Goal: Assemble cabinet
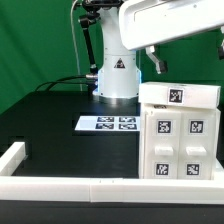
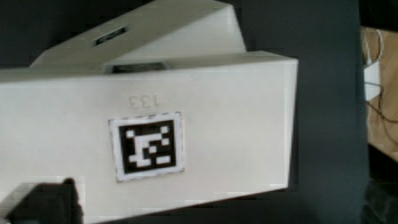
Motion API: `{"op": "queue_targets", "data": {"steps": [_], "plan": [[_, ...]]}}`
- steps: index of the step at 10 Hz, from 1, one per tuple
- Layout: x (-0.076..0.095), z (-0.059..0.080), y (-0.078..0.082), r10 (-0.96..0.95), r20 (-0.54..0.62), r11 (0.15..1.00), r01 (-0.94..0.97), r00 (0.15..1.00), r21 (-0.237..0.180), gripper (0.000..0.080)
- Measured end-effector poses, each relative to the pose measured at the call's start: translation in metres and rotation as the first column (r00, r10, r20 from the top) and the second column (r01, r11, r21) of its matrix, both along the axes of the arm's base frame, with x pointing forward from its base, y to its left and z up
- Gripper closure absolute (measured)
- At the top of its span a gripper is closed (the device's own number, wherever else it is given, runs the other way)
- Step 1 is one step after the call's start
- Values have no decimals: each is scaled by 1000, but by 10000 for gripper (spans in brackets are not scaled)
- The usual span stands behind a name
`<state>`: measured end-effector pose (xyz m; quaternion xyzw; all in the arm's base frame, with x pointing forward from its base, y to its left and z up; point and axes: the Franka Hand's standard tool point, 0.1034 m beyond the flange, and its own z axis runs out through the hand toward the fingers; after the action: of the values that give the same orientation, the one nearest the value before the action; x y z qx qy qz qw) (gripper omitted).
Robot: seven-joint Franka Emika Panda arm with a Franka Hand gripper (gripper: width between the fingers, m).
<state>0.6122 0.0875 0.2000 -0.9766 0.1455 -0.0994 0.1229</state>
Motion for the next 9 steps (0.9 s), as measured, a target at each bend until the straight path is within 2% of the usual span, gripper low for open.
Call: {"op": "queue_targets", "data": {"steps": [1, 3, 5, 6, 7, 9], "plan": [[0, 0, 0, 60, 13, 998, -60, 998, -15, 2], [2, -5, -3, 369, 71, 926, -360, 927, -117, 2], [1, -7, -1, 530, 68, 840, -512, 845, -182, 2], [2, -9, -1, 669, 41, 729, -644, 742, -232, 2], [4, -11, 0, 745, 15, 647, -717, 667, -259, 2], [5, -13, -2, 830, -9, 532, -797, 558, -286, 2]]}}
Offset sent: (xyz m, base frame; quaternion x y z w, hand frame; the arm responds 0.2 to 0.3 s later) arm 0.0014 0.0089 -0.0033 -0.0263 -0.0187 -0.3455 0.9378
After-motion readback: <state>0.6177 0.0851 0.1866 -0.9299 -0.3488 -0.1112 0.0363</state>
